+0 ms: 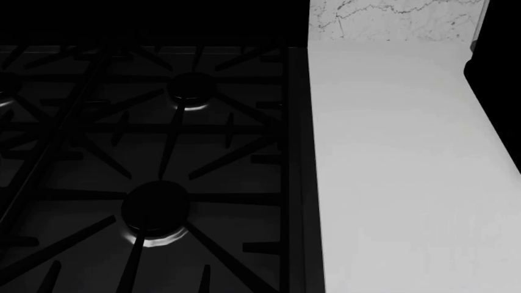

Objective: Press the stop button on the microwave

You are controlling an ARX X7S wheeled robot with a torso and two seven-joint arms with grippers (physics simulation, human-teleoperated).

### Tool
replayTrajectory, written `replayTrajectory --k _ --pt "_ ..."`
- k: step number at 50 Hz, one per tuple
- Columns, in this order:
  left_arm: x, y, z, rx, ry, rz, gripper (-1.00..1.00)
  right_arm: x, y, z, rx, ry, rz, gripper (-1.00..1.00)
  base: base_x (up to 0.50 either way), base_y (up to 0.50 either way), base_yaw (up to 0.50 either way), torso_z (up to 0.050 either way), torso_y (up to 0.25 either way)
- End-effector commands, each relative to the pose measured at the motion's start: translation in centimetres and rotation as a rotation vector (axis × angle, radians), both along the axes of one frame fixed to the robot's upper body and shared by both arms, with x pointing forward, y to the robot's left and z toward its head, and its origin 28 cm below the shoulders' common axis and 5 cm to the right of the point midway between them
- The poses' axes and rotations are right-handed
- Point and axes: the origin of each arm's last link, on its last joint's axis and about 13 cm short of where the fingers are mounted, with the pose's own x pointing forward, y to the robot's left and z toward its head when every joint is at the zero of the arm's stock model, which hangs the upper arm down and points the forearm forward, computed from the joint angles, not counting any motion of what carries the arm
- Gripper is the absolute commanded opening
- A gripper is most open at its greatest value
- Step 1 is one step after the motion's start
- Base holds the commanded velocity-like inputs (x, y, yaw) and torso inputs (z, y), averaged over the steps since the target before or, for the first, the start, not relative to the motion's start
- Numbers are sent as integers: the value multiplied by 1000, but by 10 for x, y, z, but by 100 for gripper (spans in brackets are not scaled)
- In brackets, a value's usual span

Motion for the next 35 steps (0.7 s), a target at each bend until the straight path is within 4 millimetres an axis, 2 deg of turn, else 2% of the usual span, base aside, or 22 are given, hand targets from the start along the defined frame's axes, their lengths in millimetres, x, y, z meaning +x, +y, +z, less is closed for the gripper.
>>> replayTrajectory --k 1,11,35 --pt "0 0 0 0 0 0 100 -3 1 0 -4 2 5 -100 0 0 0 0 0" --pt "0 0 0 0 0 0 100 1 1 8 7 -6 9 -100 0 0 0 0 0" --pt "0 0 0 0 0 0 100 33 6 10 -13 -5 -9 -100 0 0 0 0 0"
